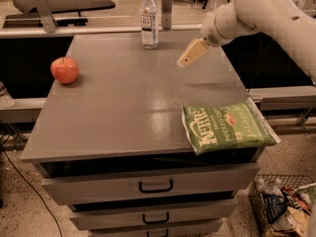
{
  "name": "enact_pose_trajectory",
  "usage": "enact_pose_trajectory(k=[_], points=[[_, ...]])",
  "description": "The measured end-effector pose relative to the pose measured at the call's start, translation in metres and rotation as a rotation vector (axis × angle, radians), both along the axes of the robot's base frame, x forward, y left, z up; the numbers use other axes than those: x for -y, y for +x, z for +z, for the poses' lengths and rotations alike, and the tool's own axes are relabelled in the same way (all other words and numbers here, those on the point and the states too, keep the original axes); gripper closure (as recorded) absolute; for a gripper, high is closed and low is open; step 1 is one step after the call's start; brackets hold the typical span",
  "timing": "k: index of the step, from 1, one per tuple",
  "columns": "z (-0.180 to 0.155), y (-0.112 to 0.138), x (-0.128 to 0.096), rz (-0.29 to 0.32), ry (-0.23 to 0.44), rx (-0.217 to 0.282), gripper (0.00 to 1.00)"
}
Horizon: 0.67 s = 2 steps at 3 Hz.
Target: Knock blue plastic bottle over
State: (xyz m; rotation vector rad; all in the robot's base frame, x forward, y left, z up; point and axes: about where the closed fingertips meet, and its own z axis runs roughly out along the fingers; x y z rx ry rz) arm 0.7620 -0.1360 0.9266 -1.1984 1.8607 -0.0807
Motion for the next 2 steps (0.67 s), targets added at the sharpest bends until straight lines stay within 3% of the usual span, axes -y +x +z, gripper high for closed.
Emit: enact_pose_trajectory(k=[1,2], points=[[-0.012,0.058,-0.017,-0.04,0.127,0.035,0.0],[-0.026,0.098,-0.046,-0.025,0.239,0.043,0.0]])
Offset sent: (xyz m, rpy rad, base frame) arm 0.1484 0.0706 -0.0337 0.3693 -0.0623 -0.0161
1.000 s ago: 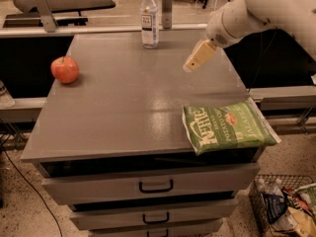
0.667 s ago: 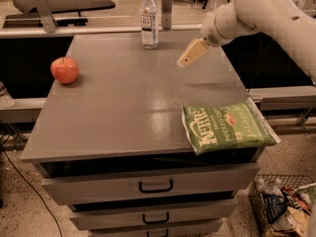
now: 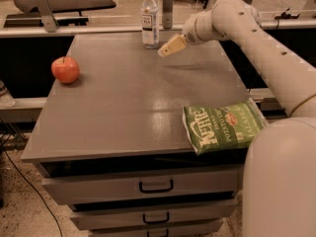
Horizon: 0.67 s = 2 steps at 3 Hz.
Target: Knock blue plastic bottle over
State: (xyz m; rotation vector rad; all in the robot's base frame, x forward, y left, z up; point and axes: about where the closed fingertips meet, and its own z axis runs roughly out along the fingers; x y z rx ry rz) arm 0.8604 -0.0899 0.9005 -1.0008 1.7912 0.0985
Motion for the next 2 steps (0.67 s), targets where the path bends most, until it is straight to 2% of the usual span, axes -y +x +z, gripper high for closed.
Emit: enact_pose_trajectory(k=[1,2], points=[[-0.012,0.031,-0.029,0.025,0.104,0.003,0.0],[-0.016,0.065,-0.066,0.055,0.265,0.002,0.0]])
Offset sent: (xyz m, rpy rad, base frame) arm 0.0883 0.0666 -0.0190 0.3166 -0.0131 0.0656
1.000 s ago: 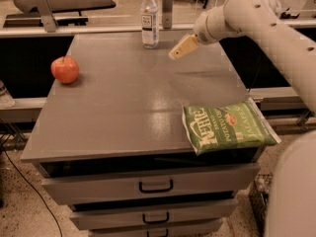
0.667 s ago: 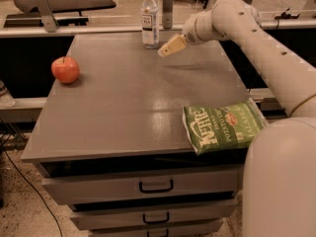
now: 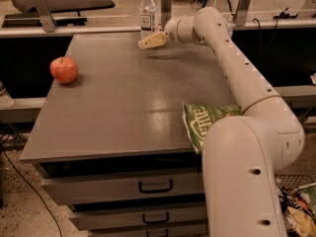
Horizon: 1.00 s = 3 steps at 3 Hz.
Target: Knock blue plastic bottle over
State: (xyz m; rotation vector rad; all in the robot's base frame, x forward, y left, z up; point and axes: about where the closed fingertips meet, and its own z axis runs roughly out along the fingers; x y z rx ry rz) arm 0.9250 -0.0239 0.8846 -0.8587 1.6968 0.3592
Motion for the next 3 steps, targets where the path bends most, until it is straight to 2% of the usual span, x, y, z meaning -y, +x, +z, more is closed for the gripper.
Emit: enact_pose_trajectory(k=[1,3], points=[[0.0037,0.0039,-0.0081,-0.001,-0.005,-0.012,0.0],[0.0074,0.0021,-0.0151,0.0,-0.059,-0.04,0.0]])
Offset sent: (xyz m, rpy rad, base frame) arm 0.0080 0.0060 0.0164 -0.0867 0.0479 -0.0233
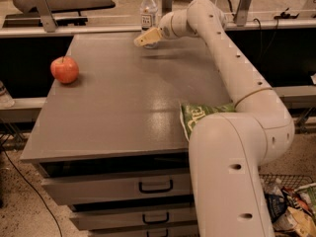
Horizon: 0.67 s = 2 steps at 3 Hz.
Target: Knock blue plastic bottle over
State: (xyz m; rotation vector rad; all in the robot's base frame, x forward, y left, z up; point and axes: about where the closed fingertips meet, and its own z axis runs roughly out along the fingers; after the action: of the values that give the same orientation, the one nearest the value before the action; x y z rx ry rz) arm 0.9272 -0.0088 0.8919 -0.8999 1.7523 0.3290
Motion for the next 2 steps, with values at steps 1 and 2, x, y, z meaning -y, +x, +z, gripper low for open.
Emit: enact_pose_trajectory(k=[1,2], points=[[0.0024,-0.0026,-0.0089,0.022,0.002,-0.007,0.0],[0.0079,-0.0032,-0.0139,0.04,0.006,0.006,0.16]])
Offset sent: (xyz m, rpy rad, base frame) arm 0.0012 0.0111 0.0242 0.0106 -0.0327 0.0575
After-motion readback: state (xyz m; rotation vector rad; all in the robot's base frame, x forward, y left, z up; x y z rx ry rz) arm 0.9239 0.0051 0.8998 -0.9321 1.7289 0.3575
